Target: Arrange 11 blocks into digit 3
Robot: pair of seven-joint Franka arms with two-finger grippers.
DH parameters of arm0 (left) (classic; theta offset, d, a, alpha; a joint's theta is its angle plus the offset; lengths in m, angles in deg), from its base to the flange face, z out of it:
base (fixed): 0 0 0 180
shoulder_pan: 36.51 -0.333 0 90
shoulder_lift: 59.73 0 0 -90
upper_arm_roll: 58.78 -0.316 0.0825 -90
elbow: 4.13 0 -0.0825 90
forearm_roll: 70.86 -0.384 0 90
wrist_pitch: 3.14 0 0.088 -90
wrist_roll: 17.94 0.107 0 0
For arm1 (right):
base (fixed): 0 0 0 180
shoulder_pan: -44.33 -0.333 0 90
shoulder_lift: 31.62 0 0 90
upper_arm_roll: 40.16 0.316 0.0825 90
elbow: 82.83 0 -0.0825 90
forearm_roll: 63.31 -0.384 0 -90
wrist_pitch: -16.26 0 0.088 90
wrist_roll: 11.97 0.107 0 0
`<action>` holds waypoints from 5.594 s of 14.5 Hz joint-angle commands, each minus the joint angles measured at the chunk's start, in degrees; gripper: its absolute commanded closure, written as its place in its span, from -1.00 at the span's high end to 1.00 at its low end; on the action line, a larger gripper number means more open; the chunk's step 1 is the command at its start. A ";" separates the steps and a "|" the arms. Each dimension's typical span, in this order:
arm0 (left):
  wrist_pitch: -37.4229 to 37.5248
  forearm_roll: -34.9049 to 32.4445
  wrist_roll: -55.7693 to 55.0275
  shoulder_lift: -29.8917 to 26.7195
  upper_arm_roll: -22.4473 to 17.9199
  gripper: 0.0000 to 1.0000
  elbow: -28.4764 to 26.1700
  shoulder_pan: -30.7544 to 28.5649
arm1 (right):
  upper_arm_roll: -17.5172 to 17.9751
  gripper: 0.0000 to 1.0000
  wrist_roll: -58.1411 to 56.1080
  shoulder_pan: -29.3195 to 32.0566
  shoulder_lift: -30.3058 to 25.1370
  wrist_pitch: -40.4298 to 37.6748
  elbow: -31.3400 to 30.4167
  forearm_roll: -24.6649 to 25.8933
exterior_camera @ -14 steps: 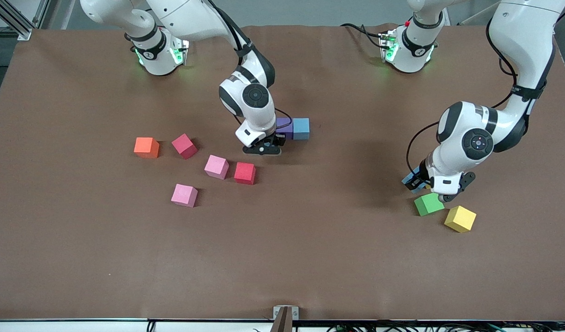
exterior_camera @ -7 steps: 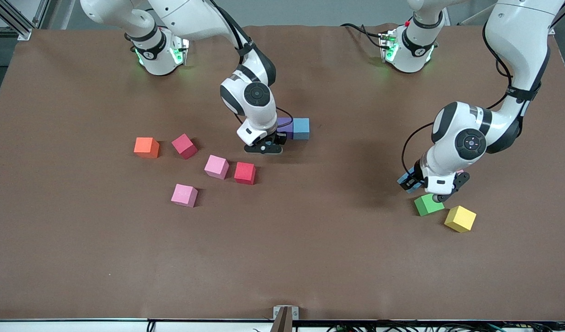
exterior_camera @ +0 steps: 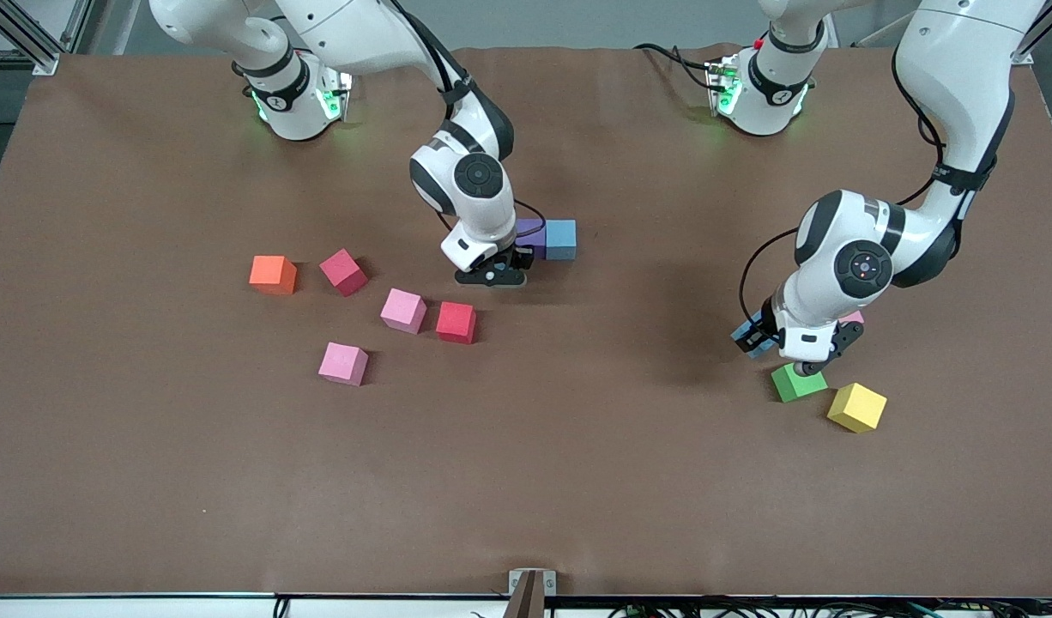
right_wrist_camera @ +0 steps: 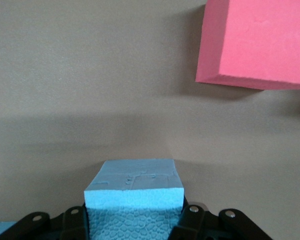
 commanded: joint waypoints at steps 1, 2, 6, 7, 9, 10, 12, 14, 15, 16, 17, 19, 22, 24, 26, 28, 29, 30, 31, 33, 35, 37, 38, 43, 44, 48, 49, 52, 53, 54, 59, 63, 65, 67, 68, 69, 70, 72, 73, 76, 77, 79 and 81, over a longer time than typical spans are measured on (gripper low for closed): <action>1.23 -0.59 -0.77 0.46 0.21 -0.18 1.17 0.08 | 0.10 -0.98 -1.27 0.22 -0.52 0.62 -1.99 -0.59; 1.23 -0.59 -0.77 0.46 0.21 -0.18 1.17 0.08 | 0.10 -0.98 -1.27 0.22 -0.52 0.63 -1.99 -0.59; 1.93 -0.67 -0.77 0.37 0.21 -0.18 1.17 0.08 | 0.10 -0.77 -1.19 0.31 -0.52 0.10 -1.90 -0.59; 1.93 -0.67 -0.77 0.37 0.21 -0.18 1.17 0.08 | 0.01 -0.66 -1.19 0.31 -0.52 0.01 -1.82 -0.59; 1.93 -0.67 -0.77 0.37 0.21 -0.18 1.17 0.08 | -0.16 0.99 -1.27 0.40 -0.52 0.01 -1.73 -0.50; 1.93 -0.67 -0.77 0.37 0.21 -0.18 1.17 0.08 | -0.25 1.00 -1.45 0.49 -0.52 0.01 -1.64 -0.41; 1.93 -0.67 -0.77 0.37 0.21 -0.18 1.17 0.08 | -0.25 1.00 -2.06 1.10 -0.52 0.01 -1.46 -0.06; 1.93 -0.67 -0.77 0.37 0.21 -0.18 1.26 0.08 | -0.25 1.00 -3.55 1.19 -0.61 -1.47 -1.20 -0.06; 1.93 -0.67 -0.77 0.37 0.21 -0.18 1.17 -0.01 | -0.25 1.00 -3.65 1.19 -0.87 -2.70 -0.68 -0.06; 1.93 -0.67 -0.68 0.46 0.21 -0.18 1.17 -0.01 | -0.16 1.00 -3.56 1.10 -1.22 -4.37 0.28 -0.06; 1.93 -0.67 -0.77 0.46 0.21 -0.18 1.17 0.08 | -0.16 1.00 -3.56 1.19 -1.40 -6.30 1.42 -0.14; 1.93 -0.76 -0.77 0.46 0.21 -0.18 1.26 0.17 | -0.08 1.00 -3.56 1.80 -2.62 -9.91 3.45 -0.76; 1.93 -0.85 -0.68 0.46 0.21 -0.18 1.26 0.17 | 0.10 1.00 -3.47 2.94 -4.65 -10.89 4.25 -1.02; 1.93 -0.85 -0.77 0.46 0.21 -0.18 1.26 0.17 | 0.10 1.00 -3.38 4.52 -6.23 -10.89 4.16 -2.86; 1.93 -0.85 -0.77 0.55 0.21 -0.18 1.26 0.17 | -0.25 1.00 -2.33 6.72 -8.16 -12.72 4.16 -4.36; 1.93 -0.85 -0.77 0.55 0.21 -0.18 1.26 0.25 | -0.51 1.00 -2.42 9.53 -9.31 -15.10 4.34 -3.93; 1.93 -0.85 -0.77 0.55 0.21 -0.18 1.26 0.25 | -0.95 1.00 -2.42 11.28 -9.22 -15.19 4.42 -3.92; 1.93 -0.94 -0.77 0.63 0.21 -0.18 1.26 0.25 | -1.04 1.00 -2.76 12.26 -8.88 -14.93 4.51 -3.84; 1.93 -0.94 -0.77 0.64 0.21 -0.18 1.26 0.25 | -1.04 1.00 -3.20 12.61 -8.70 -14.41 4.77 -3.66; 1.84 -0.94 -0.68 0.64 0.21 -0.18 1.26 0.25 | -1.04 1.00 -3.30 12.44 -6.26 -14.40 7.84 -3.75; 1.93 -0.94 -0.68 0.64 0.21 -0.18 1.26 0.17 | -1.04 1.00 -3.38 12.27 -3.44 -13.62 9.78 -3.66; 1.93 -0.94 -0.77 0.55 0.21 -0.18 1.26 0.17 | -1.04 1.00 -3.73 12.26 -1.58 -9.94 9.52 -3.57; 1.93 -0.94 -0.68 0.55 0.21 -0.18 1.26 0.17 | -1.04 1.00 -4.95 12.27 -0.62 -9.23 9.52 -3.40; 1.93 -0.94 -0.68 0.64 0.21 -0.18 1.26 0.17 | -1.04 1.00 -6.20 12.44 0.97 -6.68 8.47 -2.34; 1.84 -0.94 -0.77 0.64 0.21 -0.18 1.26 0.25 | -1.04 1.00 -6.11 12.18 1.58 -6.06 8.21 -2.26; 1.93 -0.94 -0.68 0.64 0.21 -0.18 1.26 0.17 | -1.04 1.00 -6.11 11.91 2.47 -4.39 7.33 -2.25; 1.93 -0.94 -0.68 0.64 0.21 -0.18 1.26 0.17 | -1.04 0.98 -6.11 11.91 2.47 -4.30 6.80 -2.25; 1.93 -0.94 -0.68 0.63 0.21 -0.18 1.35 0.17 | -1.13 0.68 -5.84 11.83 2.47 -4.21 6.27 -2.25; 1.93 -0.94 -0.68 0.55 0.21 -0.18 1.52 0.17 | -1.13 0.40 -5.84 11.83 2.47 -4.21 6.27 -2.25; 1.93 -0.94 -0.68 0.63 0.21 -0.18 1.70 0.17 | -1.13 -0.11 -5.76 11.74 2.47 -4.30 6.27 -2.25; 1.93 -0.85 -0.77 0.55 0.21 -0.18 2.14 0.17 | -0.87 -0.98 -6.02 9.73 2.55 -4.38 7.85 -2.43; 1.93 -0.85 -0.86 0.55 0.21 -0.18 2.14 0.17 | -0.87 -0.98 -6.11 6.82 3.52 -4.38 8.82 -2.34; 1.93 -0.85 -0.86 0.55 0.21 -0.18 2.14 0.17 | -0.87 -0.98 -6.11 5.85 4.22 -4.47 9.43 -2.34; 1.93 -0.76 -0.86 0.55 0.21 -0.18 2.14 0.25 | -0.87 -0.98 -6.20 5.15 4.57 -4.47 9.43 -2.34; 1.93 -0.76 -0.86 0.46 0.21 -0.18 2.22 0.25 | -0.87 -0.98 -6.11 5.15 4.75 -4.47 9.61 -2.34; 1.93 -0.76 -0.86 0.46 0.21 -0.18 2.23 0.25 | -0.87 -0.98 -6.11 5.06 4.93 -4.47 9.78 -2.34; 1.93 -0.68 -0.95 0.37 0.29 -0.18 2.23 0.43 | -0.87 -0.98 -6.11 4.97 5.01 -4.47 9.87 -2.34; 1.93 -0.41 -2.87 0.46 0.21 -0.18 3.18 1.66 | -0.87 -0.98 -6.11 4.71 5.28 -4.47 10.05 -2.34; 1.93 -0.50 -3.92 0.55 0.21 -0.18 3.45 1.92 | -0.87 -0.98 -6.11 4.71 5.37 -4.47 10.22 -2.34; 1.93 -0.41 -5.68 0.64 0.21 -0.18 4.16 2.80 | -0.78 -0.98 -6.28 4.53 5.37 -4.47 10.23 -2.34; 1.93 -0.50 -6.65 0.55 0.29 -0.18 4.33 3.06 | -0.78 -0.98 -6.28 4.27 5.37 -4.47 10.23 -2.34; 1.93 -0.32 -8.23 1.16 0.21 -0.18 5.38 4.29 | -0.78 -0.98 -6.20 4.18 5.37 -4.65 10.23 -2.34; 1.93 -0.41 -10.17 2.30 0.21 -0.18 6.79 5.26 | -0.78 -0.98 -6.11 3.92 5.37 -5.00 10.23 -2.34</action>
